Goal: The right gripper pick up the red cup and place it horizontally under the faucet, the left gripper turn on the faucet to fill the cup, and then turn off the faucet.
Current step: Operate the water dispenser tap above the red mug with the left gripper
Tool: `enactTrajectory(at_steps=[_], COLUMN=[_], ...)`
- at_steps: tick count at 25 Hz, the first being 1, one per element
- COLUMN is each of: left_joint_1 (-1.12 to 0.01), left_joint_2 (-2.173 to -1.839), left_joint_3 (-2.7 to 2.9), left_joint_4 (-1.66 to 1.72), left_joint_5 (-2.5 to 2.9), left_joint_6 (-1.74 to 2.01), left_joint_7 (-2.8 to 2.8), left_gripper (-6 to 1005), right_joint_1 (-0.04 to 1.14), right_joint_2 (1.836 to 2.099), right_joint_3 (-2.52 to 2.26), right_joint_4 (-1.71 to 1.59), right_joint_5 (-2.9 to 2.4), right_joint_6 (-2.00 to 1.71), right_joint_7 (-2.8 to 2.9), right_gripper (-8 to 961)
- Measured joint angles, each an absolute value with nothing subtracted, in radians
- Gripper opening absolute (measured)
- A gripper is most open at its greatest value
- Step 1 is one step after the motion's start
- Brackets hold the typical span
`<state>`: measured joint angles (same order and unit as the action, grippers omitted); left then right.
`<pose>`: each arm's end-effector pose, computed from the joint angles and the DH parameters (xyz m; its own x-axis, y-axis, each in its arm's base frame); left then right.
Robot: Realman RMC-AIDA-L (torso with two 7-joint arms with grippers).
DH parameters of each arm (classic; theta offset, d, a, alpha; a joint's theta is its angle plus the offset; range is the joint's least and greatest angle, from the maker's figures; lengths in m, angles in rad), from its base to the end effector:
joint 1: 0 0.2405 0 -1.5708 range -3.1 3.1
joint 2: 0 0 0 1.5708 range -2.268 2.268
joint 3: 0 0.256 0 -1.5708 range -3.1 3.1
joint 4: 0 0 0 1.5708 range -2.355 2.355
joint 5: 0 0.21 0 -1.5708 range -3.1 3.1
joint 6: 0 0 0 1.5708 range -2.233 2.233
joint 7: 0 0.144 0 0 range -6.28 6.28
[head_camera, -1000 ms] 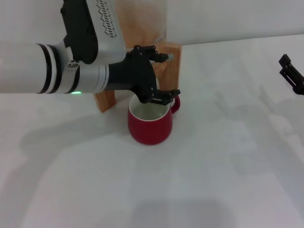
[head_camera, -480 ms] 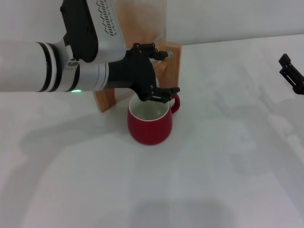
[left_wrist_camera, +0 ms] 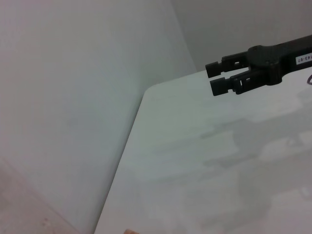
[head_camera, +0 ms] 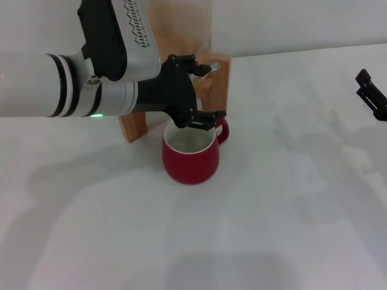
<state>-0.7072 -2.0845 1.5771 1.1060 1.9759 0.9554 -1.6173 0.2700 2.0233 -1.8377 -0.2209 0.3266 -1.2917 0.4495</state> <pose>-0.0867 0.3905 -0.0657 0.9682 -0.2384 0.0757 -0.1939 -0.9067 -0.3745 0.3558 0.2934 0.0298 0.5498 0.1143 -0.8275 -0.8144 -0.1470 -0.5614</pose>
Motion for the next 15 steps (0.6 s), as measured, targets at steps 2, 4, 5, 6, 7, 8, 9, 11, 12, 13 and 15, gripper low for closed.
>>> enactTrajectory(at_steps=[2,4,5,6,7,8,9,11,12,13,15], left_joint_1=[-0.707,-0.707,-0.707,-0.707,-0.707,-0.707,-0.707,-0.706,-0.704,-0.702,-0.697], left_joint_2=[-2.085,-2.085,-2.085,-2.085,-2.085,-2.085,-2.085,-2.085,-2.085,-2.085,-2.086], left_joint_3=[1.577,1.577,1.577,1.577,1.577,1.577,1.577,1.586,1.593,1.601,1.618], left_joint_4=[1.106,1.106,1.106,1.106,1.106,1.106,1.106,1.106,1.109,1.113,1.122], left_joint_5=[1.978,1.978,1.978,1.978,1.978,1.978,1.978,1.978,1.977,1.975,1.970], left_joint_6=[0.954,0.953,0.952,0.952,0.951,0.950,0.950,0.949,0.948,0.948,0.947], left_joint_7=[-1.618,-1.618,-1.618,-1.618,-1.618,-1.618,-1.618,-1.618,-1.618,-1.619,-1.621], left_gripper=[875,875,875,875,875,875,875,875,875,875,875], right_joint_1=[0.270,0.270,0.270,0.270,0.270,0.270,0.270,0.270,0.270,0.270,0.269], right_joint_2=[2.023,2.023,2.023,2.023,2.023,2.023,2.023,2.023,2.023,2.023,2.023], right_joint_3=[-1.838,-1.838,-1.838,-1.838,-1.838,-1.838,-1.838,-1.838,-1.838,-1.838,-1.838], right_joint_4=[-0.221,-0.221,-0.221,-0.221,-0.221,-0.221,-0.221,-0.221,-0.221,-0.221,-0.221], right_joint_5=[0.327,0.327,0.327,0.327,0.327,0.327,0.327,0.327,0.327,0.327,0.329], right_joint_6=[-1.292,-1.292,-1.292,-1.292,-1.292,-1.292,-1.292,-1.292,-1.292,-1.292,-1.292], right_joint_7=[0.449,0.449,0.449,0.449,0.449,0.449,0.449,0.449,0.449,0.449,0.449], right_gripper=[845,845,845,845,845,845,845,845,845,845,845])
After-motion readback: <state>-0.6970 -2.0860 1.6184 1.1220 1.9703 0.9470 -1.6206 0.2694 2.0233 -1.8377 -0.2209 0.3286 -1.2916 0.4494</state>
